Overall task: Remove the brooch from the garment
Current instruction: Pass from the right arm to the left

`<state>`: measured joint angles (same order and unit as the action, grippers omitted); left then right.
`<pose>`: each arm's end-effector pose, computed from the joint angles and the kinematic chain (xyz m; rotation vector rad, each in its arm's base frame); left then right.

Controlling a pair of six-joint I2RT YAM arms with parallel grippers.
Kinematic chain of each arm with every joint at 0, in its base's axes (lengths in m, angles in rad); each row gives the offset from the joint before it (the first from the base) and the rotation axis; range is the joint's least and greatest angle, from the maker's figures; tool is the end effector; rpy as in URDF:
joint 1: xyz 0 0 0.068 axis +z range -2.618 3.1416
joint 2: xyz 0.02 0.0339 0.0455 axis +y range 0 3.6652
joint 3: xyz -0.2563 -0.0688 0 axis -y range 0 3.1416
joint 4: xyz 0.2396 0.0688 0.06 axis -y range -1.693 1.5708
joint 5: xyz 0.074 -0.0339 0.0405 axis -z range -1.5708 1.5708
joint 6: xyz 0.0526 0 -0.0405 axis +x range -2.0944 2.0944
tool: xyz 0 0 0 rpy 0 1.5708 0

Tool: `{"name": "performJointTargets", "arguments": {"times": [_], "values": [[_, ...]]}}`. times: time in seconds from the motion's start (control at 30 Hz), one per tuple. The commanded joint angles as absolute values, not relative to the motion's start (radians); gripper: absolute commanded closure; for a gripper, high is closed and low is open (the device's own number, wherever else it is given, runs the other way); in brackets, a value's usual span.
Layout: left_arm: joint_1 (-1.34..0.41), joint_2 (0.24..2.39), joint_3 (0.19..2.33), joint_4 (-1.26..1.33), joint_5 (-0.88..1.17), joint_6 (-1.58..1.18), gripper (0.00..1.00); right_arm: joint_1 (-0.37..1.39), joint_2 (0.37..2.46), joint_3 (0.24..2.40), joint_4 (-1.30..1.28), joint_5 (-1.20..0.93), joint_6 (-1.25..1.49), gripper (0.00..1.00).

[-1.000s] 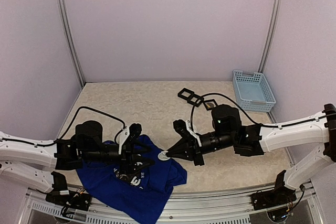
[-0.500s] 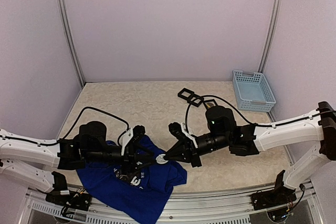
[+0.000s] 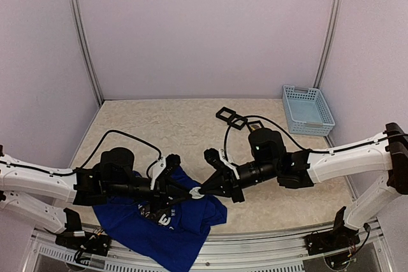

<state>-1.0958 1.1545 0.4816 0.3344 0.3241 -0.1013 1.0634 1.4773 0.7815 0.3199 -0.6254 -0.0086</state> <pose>0.1031 -0.2371 0.2044 1.1809 1.6806 -1.0896 0.1319 0.3007 0.2183 -1.4368 1.5345 1.2766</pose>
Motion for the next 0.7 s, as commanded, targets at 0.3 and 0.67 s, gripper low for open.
{"name": "performJointTargets", "arguments": {"times": [0.3,0.67], "values": [[-1.098,1.175,0.508,0.338,0.332,-0.101,0.91,1.066,1.501,0.811,0.289,-0.636,-0.012,1.0],[-1.098,1.179,0.514,0.334,0.331,-0.107,1.0,1.072,1.51,0.818,0.291,-0.627,-0.012,0.93]]}}
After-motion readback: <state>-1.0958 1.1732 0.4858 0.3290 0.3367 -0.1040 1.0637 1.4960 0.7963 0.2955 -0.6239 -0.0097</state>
